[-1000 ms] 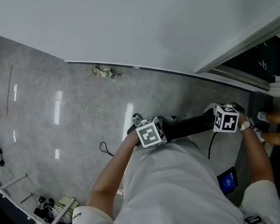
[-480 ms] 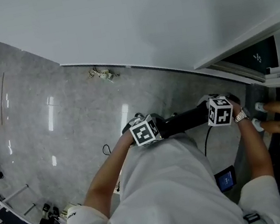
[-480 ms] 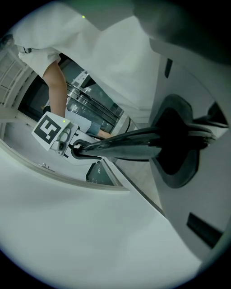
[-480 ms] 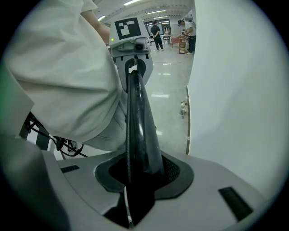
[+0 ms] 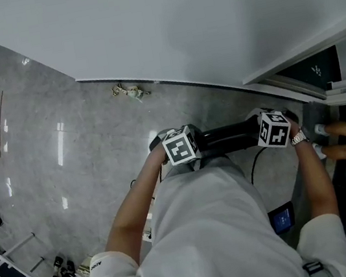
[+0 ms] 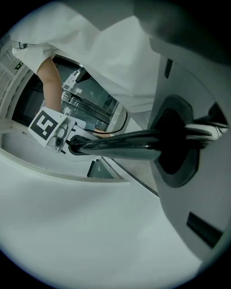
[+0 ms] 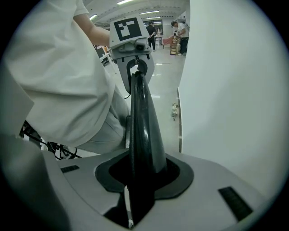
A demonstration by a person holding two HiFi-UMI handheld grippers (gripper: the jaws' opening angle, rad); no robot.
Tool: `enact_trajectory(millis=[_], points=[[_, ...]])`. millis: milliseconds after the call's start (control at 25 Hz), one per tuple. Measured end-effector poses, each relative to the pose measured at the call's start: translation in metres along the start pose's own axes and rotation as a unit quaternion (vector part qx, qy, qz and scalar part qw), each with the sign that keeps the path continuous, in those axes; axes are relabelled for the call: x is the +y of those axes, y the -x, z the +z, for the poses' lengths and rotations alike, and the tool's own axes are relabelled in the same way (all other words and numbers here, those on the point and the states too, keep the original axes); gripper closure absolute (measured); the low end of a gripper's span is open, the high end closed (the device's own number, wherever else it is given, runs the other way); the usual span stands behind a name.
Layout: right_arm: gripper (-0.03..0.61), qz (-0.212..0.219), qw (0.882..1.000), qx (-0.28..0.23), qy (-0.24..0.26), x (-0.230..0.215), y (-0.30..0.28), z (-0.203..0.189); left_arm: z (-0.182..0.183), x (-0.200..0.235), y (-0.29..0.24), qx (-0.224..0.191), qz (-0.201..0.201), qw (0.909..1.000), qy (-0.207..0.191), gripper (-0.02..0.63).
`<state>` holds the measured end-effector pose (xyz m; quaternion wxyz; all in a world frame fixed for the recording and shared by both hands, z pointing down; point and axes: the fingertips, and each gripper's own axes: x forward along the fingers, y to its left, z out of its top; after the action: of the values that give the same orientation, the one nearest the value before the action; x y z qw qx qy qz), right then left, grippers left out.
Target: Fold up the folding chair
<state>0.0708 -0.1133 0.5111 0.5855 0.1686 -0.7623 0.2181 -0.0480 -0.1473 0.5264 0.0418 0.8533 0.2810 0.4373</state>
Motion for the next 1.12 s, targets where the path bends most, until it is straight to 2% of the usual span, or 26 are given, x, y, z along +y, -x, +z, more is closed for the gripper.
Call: enact_trajectory(millis=[400, 600, 800, 1000, 1120], points=[[0.454, -0.035, 0.999, -0.012, -0.007, -0.021, 0.01, 0.003, 0.013, 0.018, 0.016, 0.009, 0.019, 0.9994, -0.027, 0.531], [0.454, -0.049, 0.998, -0.024, -0.027, -0.034, 0.017, -0.001, 0.024, 0.032, 0.024, 0.03, 0.028, 0.9982, -0.044, 0.531], [0.453, -0.06, 0.996, -0.037, -0.049, -0.045, 0.016, -0.013, 0.036, 0.039, 0.019, 0.051, 0.027, 0.9964, -0.061, 0.531], [0.431, -0.052, 0.995, -0.036, -0.071, -0.058, 0.009, -0.037, 0.053, 0.048, 0.005, 0.04, 0.039, 0.9966, -0.061, 0.532], [0.431, -0.056, 0.995, -0.037, -0.078, -0.068, 0.01, -0.038, 0.056, 0.06, 0.007, 0.042, 0.027, 0.9967, -0.064, 0.532]])
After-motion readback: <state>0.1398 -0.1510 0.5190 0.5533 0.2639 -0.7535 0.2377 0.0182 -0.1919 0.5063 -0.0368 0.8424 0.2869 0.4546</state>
